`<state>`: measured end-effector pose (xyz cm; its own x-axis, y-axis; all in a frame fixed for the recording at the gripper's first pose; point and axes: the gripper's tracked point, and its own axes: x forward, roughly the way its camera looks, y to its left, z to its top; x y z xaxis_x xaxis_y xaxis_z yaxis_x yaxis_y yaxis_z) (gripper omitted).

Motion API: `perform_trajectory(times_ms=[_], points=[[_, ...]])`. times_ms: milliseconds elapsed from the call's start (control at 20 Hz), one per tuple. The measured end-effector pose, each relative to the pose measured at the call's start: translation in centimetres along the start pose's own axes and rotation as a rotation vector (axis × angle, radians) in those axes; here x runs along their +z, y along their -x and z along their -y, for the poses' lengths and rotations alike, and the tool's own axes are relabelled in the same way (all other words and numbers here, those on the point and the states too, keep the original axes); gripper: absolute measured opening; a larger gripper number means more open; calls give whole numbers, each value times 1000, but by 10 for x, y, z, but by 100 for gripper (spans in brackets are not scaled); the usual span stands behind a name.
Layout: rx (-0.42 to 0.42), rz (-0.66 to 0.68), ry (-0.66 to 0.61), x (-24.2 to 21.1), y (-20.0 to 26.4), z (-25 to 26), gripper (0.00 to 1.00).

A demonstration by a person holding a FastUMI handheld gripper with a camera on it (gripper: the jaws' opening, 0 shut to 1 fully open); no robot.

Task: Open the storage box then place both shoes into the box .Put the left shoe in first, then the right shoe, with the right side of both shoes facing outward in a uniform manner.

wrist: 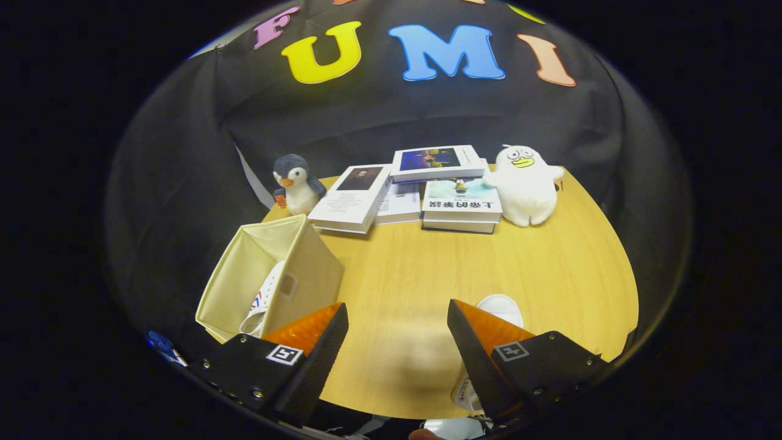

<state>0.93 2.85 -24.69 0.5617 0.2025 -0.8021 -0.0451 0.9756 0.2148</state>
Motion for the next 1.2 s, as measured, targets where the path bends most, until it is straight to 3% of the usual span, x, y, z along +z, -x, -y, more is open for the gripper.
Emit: perform_trajectory(times_ms=[550,1200], points=[[-135,-52,-95,-45,-5,97,98],[-252,-213,-113,-111,-17,157,99]])
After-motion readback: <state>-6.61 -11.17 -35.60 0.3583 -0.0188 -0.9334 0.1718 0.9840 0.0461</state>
